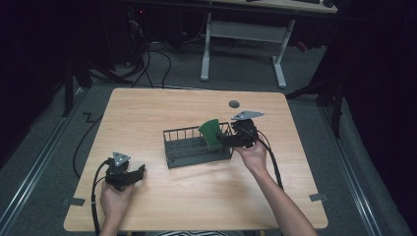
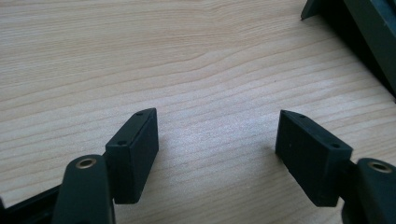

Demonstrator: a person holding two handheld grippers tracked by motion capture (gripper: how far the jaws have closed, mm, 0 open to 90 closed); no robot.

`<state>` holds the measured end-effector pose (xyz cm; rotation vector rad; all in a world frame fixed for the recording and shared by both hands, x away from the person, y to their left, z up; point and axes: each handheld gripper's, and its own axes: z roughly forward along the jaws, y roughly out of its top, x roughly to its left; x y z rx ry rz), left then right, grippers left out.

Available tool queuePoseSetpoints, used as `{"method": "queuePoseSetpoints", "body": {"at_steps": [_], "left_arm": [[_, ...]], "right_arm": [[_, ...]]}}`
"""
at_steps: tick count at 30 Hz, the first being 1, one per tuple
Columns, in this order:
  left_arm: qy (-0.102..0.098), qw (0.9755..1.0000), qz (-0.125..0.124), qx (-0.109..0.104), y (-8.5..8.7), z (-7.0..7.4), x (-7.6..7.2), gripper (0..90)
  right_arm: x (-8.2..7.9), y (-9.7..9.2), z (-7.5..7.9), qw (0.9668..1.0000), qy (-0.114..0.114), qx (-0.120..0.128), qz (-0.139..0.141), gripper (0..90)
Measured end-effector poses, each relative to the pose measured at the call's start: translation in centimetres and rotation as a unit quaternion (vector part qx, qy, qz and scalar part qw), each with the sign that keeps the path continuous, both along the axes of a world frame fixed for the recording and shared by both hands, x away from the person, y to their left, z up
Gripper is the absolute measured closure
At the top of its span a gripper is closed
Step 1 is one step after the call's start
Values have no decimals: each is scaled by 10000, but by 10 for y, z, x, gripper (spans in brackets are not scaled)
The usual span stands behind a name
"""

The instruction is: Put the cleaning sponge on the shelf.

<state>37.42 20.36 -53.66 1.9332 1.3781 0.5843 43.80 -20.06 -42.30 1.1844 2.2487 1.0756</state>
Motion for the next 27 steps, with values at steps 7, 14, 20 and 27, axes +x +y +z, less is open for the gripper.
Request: {"method": "queuePoseSetpoints", "body": {"at_steps": [7, 14, 20, 27], "left_arm": [[6, 10000, -5, -5, 0, 0, 0, 306], [-8, 10000, 7, 20, 0, 0, 0, 308], [-6, 10000, 8, 38, -1, 0, 0, 306], [-5, 10000, 8, 39, -1, 0, 0, 308]], "right_arm": [[-14, -29, 6, 9992, -113, 322, -186, 266], [-36, -60, 14, 9976, -222, 559, -345, 284], [-50, -80, 21, 9965, -321, 603, -492, 285], [-64, -99, 15, 9958, -296, 643, -580, 288]]}}
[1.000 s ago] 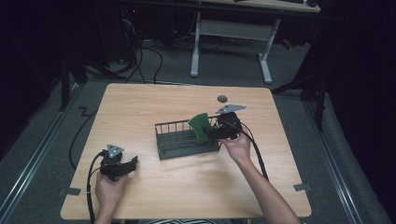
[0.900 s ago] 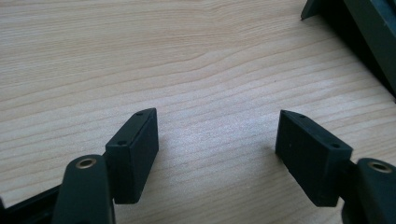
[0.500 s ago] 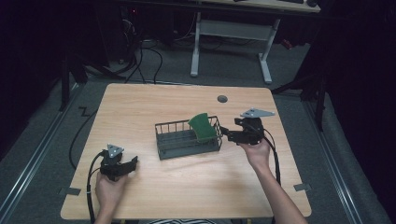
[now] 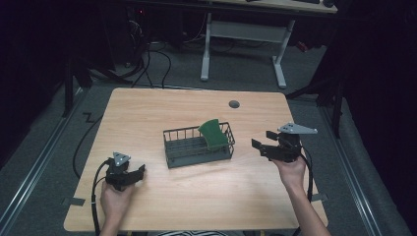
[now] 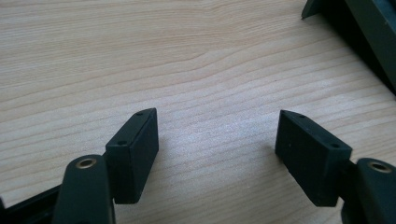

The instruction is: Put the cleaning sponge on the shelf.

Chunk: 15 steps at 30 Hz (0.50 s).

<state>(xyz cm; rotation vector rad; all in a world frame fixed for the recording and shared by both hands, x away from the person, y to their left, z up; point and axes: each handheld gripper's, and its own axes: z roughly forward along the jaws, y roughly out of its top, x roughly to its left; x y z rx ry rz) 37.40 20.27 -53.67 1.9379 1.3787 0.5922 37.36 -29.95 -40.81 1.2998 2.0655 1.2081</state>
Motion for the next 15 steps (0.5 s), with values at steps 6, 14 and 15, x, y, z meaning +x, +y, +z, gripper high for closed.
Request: {"method": "queuePoseSetpoints", "body": {"at_steps": [6, 14, 15], "left_arm": [[-10, 10000, -4, 16, -1, 0, 0, 301], [-8, 10000, -10, 31, -1, 0, 0, 298], [-7, 10000, -10, 31, -1, 0, 0, 299]], "right_arm": [[-12, -15, -8, 9999, 42, 53, -134, 291], [-24, -30, -24, 9994, 107, 173, -266, 295], [-25, -31, -26, 9994, 113, 179, -274, 295]]}}
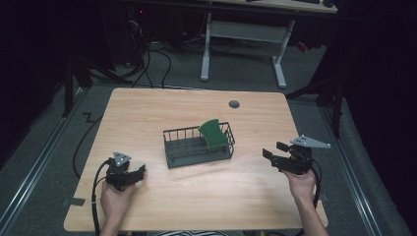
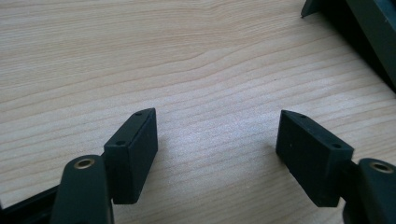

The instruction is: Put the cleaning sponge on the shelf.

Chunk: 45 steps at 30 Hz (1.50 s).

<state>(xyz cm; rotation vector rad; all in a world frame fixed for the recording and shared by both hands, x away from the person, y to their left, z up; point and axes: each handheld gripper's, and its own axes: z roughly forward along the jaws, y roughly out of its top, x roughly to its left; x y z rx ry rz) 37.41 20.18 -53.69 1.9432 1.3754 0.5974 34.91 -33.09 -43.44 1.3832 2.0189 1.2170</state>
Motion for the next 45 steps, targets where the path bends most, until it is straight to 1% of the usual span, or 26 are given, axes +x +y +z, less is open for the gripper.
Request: {"method": "queuePoseSetpoints", "body": {"at_steps": [7, 15, 16, 21, 22, 25, 29, 32, 35, 38, 41, 42, 44, 45], "left_arm": [[-1, 10000, -1, 0, 0, 0, 0, 299], [0, 10000, -3, 2, 0, 0, 0, 297], [1, 10000, -3, 1, 0, 0, 0, 297], [0, 10000, -3, 1, 0, 0, 0, 297], [0, 10000, -3, 0, 0, 0, 0, 297], [0, 10000, -4, 1, 0, 0, 0, 297], [1, 10000, -3, 1, 0, 0, 0, 297], [0, 10000, -3, 0, 0, 0, 0, 297], [1, 10000, -4, 1, 0, 0, 0, 297], [1, 10000, -4, 2, 0, 0, 0, 297], [2, 10000, -3, 2, 0, 0, 0, 297], [0, 10000, -3, 1, 0, 0, 0, 297], [2, 10000, -3, 3, 0, 0, 0, 297], [4, 10000, -4, 0, 0, 0, 0, 296]], "right_arm": [[-8, -7, -14, 9999, 106, 81, -80, 297], [-16, -14, -31, 9995, 236, 115, -190, 297], [-16, -15, -33, 9995, 223, 81, -192, 297], [-19, -15, -47, 9995, 221, 100, -226, 307], [-19, -15, -50, 9994, 240, 113, -237, 309], [-19, -13, -60, 9991, 310, 24, -280, 318], [-19, -12, -72, 9986, 410, -4, -339, 326], [-18, -11, -80, 9983, 430, -134, -382, 332], [-18, -10, -87, 9977, 499, -158, -442, 333], [-17, -7, -92, 9966, 507, -407, -509, 333], [-15, -4, -95, 9953, 564, -555, -550, 333], [-14, -4, -95, 9949, 619, -574, -544, 330], [-13, -2, -95, 9940, 647, -697, -538, 327], [-13, -1, -96, 9935, 613, -801, -529, 326]]}}
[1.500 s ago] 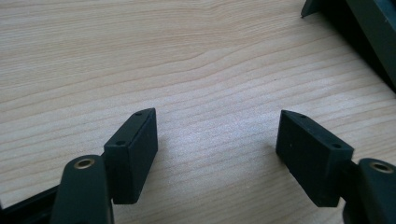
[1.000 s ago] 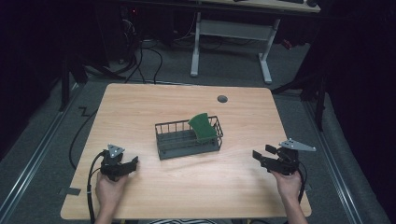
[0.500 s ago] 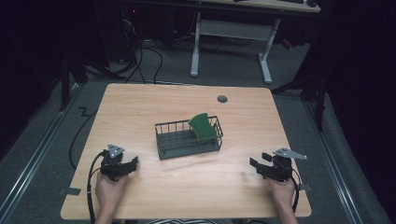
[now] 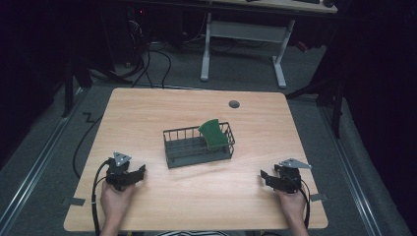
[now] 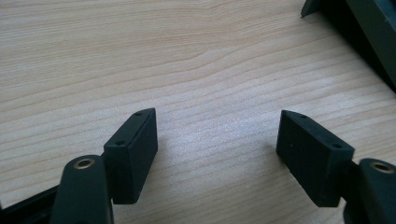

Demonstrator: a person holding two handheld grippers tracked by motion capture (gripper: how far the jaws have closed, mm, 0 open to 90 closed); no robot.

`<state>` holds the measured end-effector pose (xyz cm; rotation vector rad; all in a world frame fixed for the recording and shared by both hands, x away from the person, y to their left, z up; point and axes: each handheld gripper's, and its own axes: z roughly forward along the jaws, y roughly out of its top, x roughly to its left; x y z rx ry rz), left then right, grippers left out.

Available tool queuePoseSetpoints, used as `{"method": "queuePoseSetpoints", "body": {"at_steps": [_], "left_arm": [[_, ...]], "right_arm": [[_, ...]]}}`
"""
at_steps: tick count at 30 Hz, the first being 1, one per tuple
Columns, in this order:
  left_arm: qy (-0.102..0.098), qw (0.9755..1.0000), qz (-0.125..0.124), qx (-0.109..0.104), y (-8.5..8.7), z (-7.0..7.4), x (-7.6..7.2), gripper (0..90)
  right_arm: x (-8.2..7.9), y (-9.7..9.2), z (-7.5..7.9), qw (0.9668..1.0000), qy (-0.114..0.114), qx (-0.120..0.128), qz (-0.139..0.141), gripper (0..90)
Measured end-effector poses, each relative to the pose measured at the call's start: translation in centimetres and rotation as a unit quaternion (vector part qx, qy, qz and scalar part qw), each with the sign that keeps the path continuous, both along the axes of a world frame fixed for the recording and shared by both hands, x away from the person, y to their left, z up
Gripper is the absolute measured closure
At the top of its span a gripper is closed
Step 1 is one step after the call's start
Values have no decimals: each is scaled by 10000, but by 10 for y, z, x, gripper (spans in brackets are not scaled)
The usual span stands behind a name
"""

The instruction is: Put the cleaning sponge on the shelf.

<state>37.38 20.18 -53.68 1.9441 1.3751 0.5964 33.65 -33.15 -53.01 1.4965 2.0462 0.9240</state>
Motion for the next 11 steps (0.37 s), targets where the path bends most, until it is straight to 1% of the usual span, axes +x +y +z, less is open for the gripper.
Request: {"method": "queuePoseSetpoints", "body": {"at_steps": [2, 5, 11], "left_arm": [[5, 10000, 3, -18, 0, 0, 0, 295], [8, 10000, 5, 7, 0, 0, -1, 293], [8, 10000, 13, 1, 0, 0, -1, 295]], "right_arm": [[0, 6, 0, 9996, -33, -292, 56, 314], [2, 5, -1, 9996, -7, -282, 52, 277], [3, 6, -1, 9996, -4, -295, 36, 264]]}}
